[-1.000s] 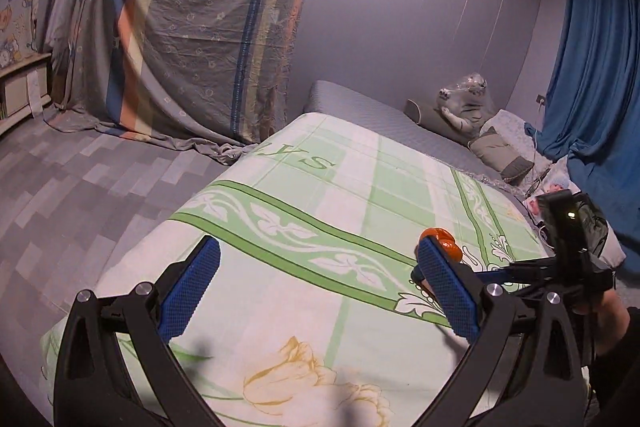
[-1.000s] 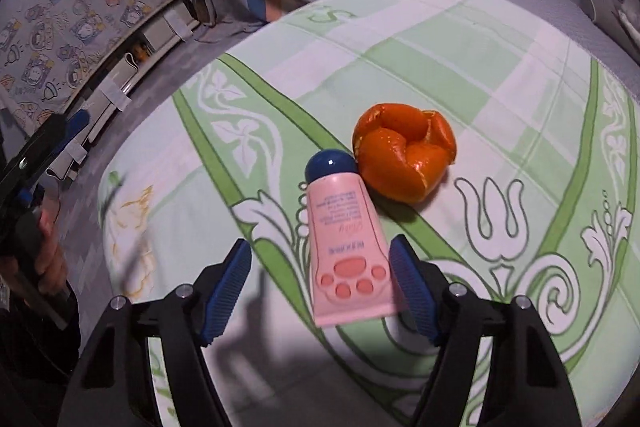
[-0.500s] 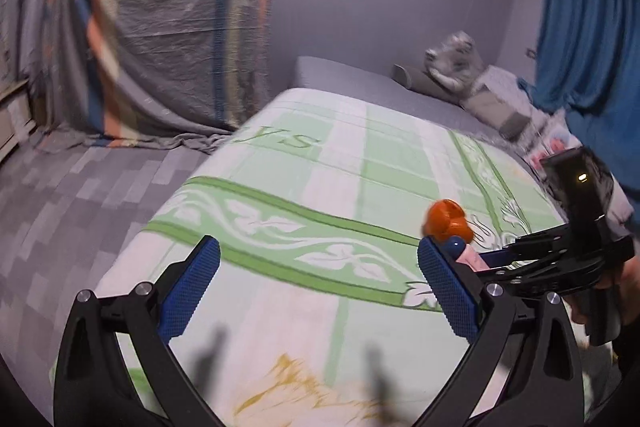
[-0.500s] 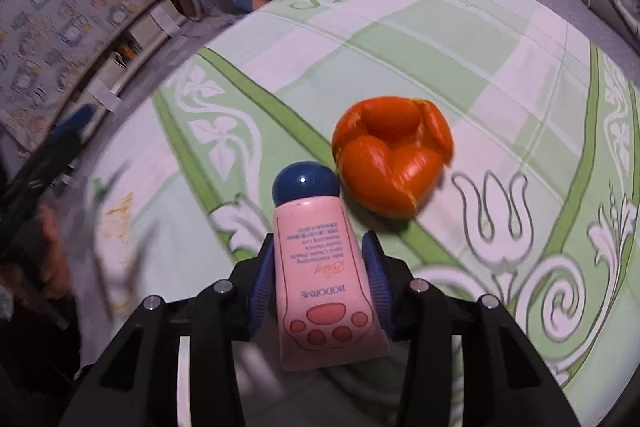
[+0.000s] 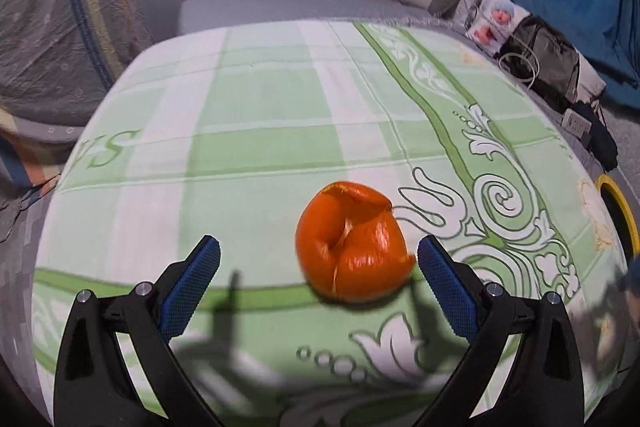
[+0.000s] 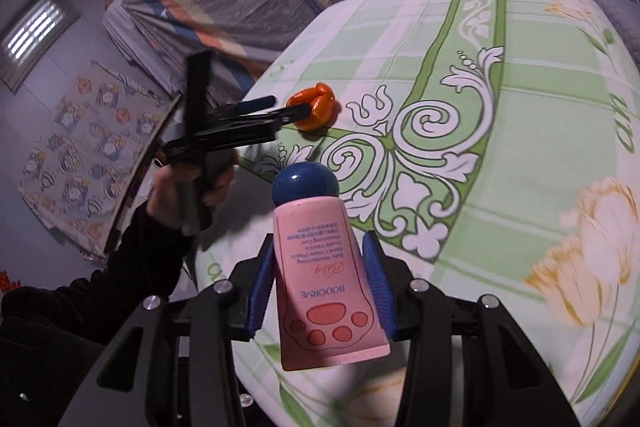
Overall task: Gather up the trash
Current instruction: 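Grasp the orange peel with the left gripper while the right gripper holds the tube, then carry the lotion tube and orange peel to the bin and open both grippers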
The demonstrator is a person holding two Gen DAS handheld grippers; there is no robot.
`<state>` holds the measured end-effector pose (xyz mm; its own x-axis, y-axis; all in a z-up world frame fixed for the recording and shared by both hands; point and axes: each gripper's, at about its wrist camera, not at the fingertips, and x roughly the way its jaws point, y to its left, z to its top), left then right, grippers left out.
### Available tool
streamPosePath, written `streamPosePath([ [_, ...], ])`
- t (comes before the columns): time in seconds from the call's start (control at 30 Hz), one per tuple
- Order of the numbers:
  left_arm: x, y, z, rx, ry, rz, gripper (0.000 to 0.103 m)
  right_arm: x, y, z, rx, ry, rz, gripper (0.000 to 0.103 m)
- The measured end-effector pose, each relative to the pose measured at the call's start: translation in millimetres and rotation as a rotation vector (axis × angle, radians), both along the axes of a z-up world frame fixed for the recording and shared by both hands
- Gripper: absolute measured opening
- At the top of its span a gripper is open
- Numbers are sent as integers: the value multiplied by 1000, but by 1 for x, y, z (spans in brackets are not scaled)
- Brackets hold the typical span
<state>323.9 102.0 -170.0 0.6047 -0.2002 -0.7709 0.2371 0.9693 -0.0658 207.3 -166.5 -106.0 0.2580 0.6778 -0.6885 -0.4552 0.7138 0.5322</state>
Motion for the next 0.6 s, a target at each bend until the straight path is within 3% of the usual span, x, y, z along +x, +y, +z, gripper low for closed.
streamPosePath([
  [0.13,22,-1,-13,-39,80,-5,92,-12,-13,3,53,-10,-38,41],
  [0.17,25,-2,-14,-41,84,-1,87,-14,-16,3,61,-13,-47,41],
  [0.2,25,-2,-15,-47,90,-9,67,-14,-19,4,65,-14,-53,41],
  [0.23,26,-2,-16,-44,102,-9,53,-15,-22,5,74,-12,-58,41],
  [0.33,23,1,-16,-41,93,6,43,-16,-23,4,90,-13,-68,41],
  [0.47,12,8,-8,-73,70,32,38,-18,-29,4,115,-20,-87,41],
  [0.6,-15,-10,19,-85,-5,-17,38,-21,-56,4,169,-30,-162,41],
])
